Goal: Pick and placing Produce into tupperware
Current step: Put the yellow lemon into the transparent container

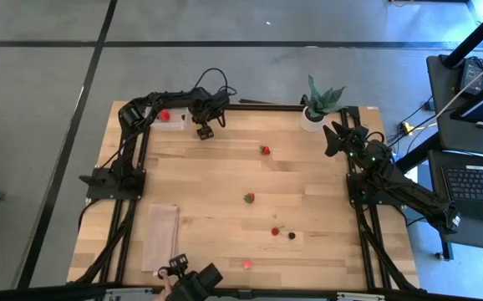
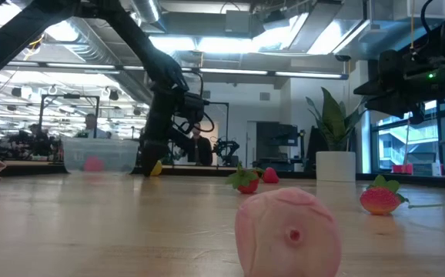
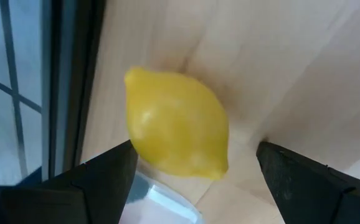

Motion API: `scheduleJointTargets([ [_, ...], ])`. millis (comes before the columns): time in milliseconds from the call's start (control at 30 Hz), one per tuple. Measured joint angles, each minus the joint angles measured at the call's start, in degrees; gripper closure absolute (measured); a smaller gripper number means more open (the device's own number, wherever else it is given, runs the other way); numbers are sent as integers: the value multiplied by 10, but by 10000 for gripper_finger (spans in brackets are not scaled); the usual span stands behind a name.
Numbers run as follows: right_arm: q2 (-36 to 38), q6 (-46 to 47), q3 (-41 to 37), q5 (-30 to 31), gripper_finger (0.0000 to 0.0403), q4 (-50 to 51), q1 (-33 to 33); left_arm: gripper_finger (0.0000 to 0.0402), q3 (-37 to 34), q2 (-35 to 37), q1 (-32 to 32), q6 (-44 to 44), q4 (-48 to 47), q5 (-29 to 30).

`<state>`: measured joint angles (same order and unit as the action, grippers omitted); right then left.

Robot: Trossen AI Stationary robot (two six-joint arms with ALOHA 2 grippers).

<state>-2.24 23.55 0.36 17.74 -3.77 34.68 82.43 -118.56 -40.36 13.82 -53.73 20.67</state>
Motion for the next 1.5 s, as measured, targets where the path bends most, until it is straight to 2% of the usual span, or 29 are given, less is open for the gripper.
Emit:
scheduleJointTargets([
  [333, 0, 0, 0, 0, 134, 0, 0, 74, 2, 0, -7, -2, 21, -42],
  [500, 0, 0, 0, 0, 134, 0, 0, 78, 2, 0, -7, -10, 22, -44],
  [1033, 0, 0, 0, 0, 134, 0, 0, 182, 2, -1, -5, -17, 19, -54],
  [1500, 0, 0, 0, 0, 134, 0, 0, 189, 1, 0, -5, -28, 19, -50],
])
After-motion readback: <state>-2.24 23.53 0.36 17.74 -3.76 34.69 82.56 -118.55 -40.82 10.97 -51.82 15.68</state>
